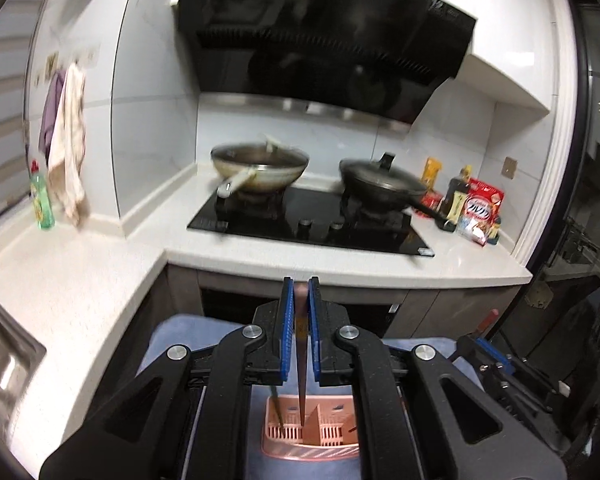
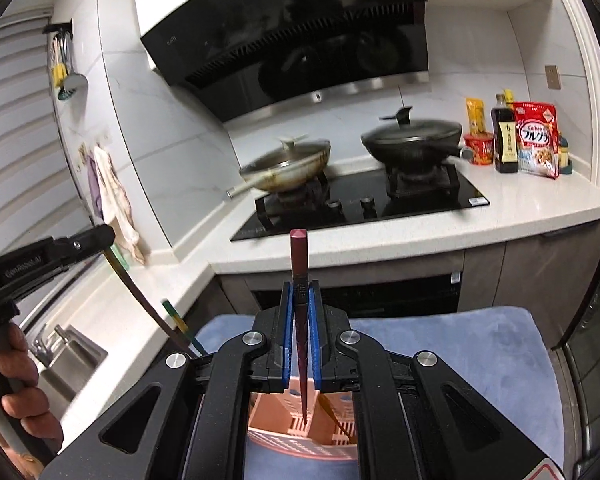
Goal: Organize utensils
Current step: 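Open both tools to release the chopsticks into the holder, then move both open tools back over the remaining chopsticks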
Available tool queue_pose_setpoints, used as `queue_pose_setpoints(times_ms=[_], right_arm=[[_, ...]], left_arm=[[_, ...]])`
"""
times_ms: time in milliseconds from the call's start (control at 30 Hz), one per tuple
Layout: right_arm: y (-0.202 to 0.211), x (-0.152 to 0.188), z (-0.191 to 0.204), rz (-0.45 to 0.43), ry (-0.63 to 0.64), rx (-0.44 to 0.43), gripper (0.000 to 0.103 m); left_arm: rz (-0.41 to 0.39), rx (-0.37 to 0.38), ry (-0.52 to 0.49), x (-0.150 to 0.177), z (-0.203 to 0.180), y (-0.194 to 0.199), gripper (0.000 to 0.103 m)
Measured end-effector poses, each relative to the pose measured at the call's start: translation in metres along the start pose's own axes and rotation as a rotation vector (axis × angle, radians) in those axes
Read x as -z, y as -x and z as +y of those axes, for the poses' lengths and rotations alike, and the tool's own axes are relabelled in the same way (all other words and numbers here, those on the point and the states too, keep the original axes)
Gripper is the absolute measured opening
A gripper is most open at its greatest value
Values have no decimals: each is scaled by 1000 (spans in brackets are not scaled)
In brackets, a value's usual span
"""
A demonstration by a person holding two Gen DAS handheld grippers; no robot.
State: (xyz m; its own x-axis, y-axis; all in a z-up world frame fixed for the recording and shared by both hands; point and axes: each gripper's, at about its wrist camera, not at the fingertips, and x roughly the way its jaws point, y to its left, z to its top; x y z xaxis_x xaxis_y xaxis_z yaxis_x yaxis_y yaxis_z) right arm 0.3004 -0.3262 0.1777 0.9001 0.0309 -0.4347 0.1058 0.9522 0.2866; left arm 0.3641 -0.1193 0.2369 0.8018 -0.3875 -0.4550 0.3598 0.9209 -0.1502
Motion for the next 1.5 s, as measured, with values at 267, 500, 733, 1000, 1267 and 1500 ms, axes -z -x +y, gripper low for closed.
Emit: queue_pose_setpoints(times_ms=[267, 500, 733, 1000, 1267, 1500], right_arm=[[29, -2, -4, -49, 2, 33, 33], [90, -3, 2, -96, 38, 24, 47], [134, 51, 3, -7, 59, 14, 48], [159, 161, 4, 135, 143, 120, 48], [160, 263, 2, 304, 137, 162, 48], [153, 316, 3, 394, 136, 180, 44]], left_arm=[[10, -73, 58, 17, 22, 2, 54], [-12, -127, 19, 31, 23, 48, 60], [74, -170, -49, 91, 26, 85, 60], [209, -177, -25, 190, 46, 112, 60], [326, -175, -4, 270, 52, 127, 60], [411, -194, 10, 318, 50, 133, 60]])
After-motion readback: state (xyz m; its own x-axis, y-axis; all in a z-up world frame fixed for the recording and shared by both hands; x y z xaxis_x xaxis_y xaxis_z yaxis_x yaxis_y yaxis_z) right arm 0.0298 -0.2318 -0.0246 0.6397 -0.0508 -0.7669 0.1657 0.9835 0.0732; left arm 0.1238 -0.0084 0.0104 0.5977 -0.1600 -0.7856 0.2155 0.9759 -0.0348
